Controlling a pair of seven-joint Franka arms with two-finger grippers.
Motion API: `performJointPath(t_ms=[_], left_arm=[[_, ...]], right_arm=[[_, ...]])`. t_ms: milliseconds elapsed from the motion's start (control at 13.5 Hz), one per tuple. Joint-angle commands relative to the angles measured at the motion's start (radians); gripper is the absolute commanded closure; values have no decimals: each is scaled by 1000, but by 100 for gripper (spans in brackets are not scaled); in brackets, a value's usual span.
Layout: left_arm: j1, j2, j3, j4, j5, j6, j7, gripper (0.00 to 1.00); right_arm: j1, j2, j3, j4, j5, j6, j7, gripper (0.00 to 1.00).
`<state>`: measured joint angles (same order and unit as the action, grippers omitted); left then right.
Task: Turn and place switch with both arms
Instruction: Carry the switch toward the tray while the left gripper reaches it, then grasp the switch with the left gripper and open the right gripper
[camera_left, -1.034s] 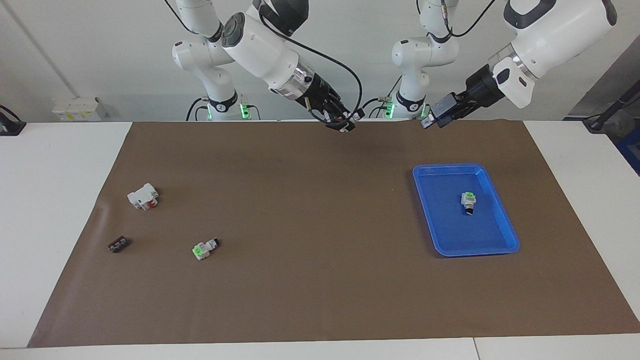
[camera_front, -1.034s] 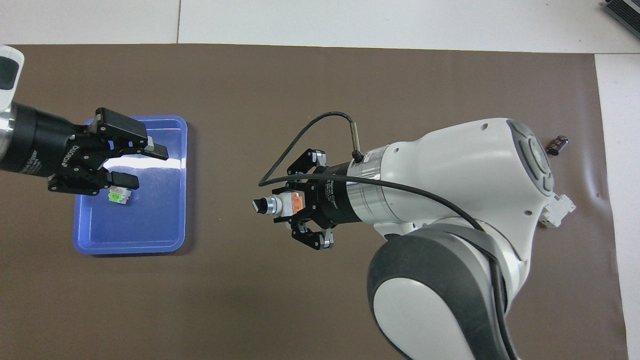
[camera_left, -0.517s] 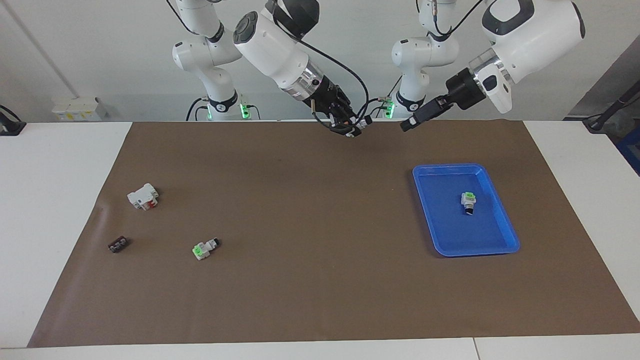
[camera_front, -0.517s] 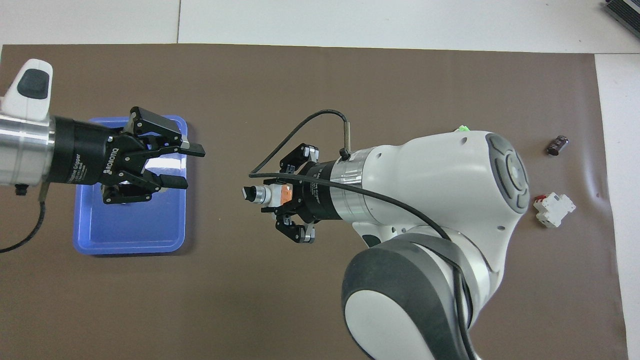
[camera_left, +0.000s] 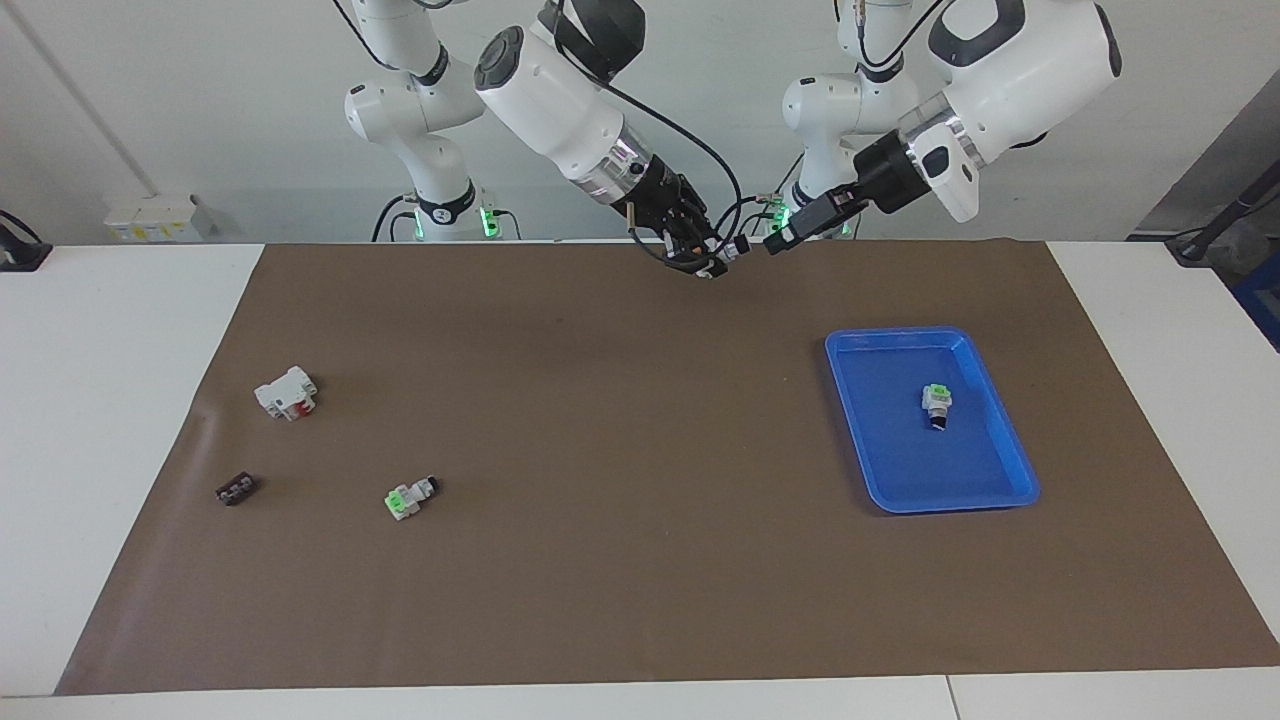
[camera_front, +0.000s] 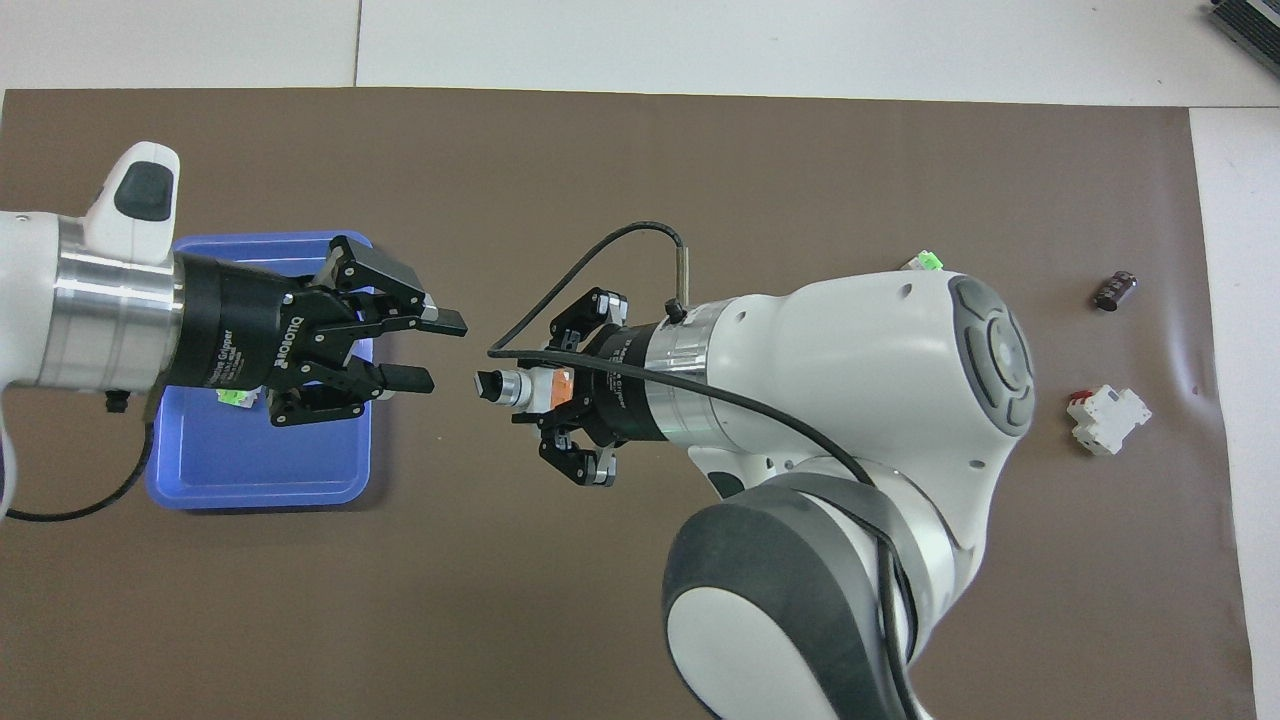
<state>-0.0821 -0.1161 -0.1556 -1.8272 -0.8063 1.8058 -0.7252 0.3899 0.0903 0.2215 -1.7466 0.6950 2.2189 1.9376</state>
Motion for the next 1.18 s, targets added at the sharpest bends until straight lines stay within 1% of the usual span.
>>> performJointPath(t_ms=[0, 148, 369, 739, 961, 1108], left_arm=[[-39, -48, 11, -73, -17, 69, -8, 47], [-38, -51, 13, -80, -17, 66, 3, 55], [-39, -57, 13, -89, -17, 58, 19, 62], [-44, -71, 11, -115, -16, 60, 55, 65], [-57, -76, 11, -123, -16, 64, 58, 68], [-59, -76, 10, -123, -16, 67, 59, 74]], right_arm=[[3, 3, 1, 6, -25, 15, 27, 100], [3, 3, 1, 7, -25, 15, 27, 100], [3, 5, 1, 7, -25, 15, 27, 100], [1, 5, 1, 9, -25, 13, 26, 100], [1, 5, 1, 7, -25, 13, 26, 100], [1, 5, 1, 7, -26, 13, 26, 100]])
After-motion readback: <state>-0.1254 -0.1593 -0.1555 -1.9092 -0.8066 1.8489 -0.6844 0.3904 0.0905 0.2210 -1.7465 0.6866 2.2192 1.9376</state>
